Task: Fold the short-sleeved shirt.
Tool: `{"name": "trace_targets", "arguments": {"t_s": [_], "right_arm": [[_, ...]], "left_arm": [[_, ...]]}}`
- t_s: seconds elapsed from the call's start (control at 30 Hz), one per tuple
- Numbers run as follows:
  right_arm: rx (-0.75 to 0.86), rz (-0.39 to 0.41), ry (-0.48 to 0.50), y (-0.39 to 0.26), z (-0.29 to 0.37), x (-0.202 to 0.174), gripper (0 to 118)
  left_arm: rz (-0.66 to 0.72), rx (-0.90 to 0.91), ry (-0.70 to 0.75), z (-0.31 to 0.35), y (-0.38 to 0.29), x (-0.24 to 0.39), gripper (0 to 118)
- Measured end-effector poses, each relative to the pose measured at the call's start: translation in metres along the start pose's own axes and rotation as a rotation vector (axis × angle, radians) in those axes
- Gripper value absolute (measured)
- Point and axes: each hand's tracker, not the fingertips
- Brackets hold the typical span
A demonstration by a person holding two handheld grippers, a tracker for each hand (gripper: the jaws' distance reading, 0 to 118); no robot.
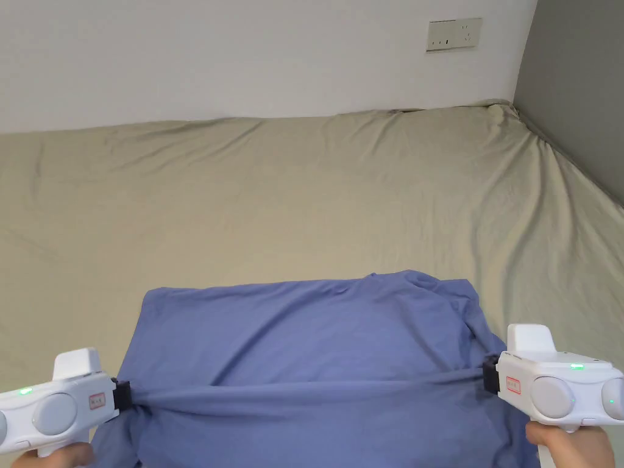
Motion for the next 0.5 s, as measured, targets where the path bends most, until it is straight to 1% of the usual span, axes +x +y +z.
{"name": "trace_targets", "arguments": {"t_s": [0.1, 0.17, 0.23, 0.3, 0.33, 0.37, 0.4, 0.43, 0.47, 0.5], "right_arm": [[-0.084, -0.022, -0.010, -0.004, -0.033, 0.003, 7], [-0.122, -0.033, -0.013, -0.011, -0.047, 0.006, 7], [-0.060, -0.043, -0.024, -0.016, -0.051, 0.014, 8], [-0.076, -0.026, -0.023, -0.011, -0.047, 0.015, 8], [-0.089, -0.013, -0.026, -0.010, -0.043, 0.014, 13], [-0.084, -0.019, -0.025, -0.007, -0.036, 0.016, 22], [-0.054, -0.031, -0.022, -0.004, -0.027, 0.019, 35], [0.006, -0.034, 0.001, -0.001, -0.014, 0.017, 58], [0.057, -0.034, 0.024, 0.002, 0.001, 0.015, 76], [0.106, -0.032, 0.037, 0.004, 0.017, 0.016, 90]], "left_arm": [[-0.030, -0.074, 0.038, -0.027, -0.004, 0.006, 4], [-0.033, -0.070, 0.036, -0.034, -0.010, 0.008, 5], [-0.034, -0.055, 0.040, -0.029, -0.007, 0.008, 8], [-0.046, -0.064, 0.028, -0.024, -0.002, 0.005, 13], [-0.050, -0.059, 0.020, -0.019, 0.001, 0.004, 28], [-0.045, -0.055, 0.014, -0.011, 0.004, 0.003, 50], [-0.029, -0.033, 0.004, -0.001, 0.007, 0.003, 77], [-0.008, 0.016, -0.015, 0.012, 0.009, 0.003, 105], [0.005, 0.074, -0.032, 0.029, 0.010, 0.003, 115], [0.012, 0.144, -0.051, 0.046, 0.011, 0.005, 116]]}}
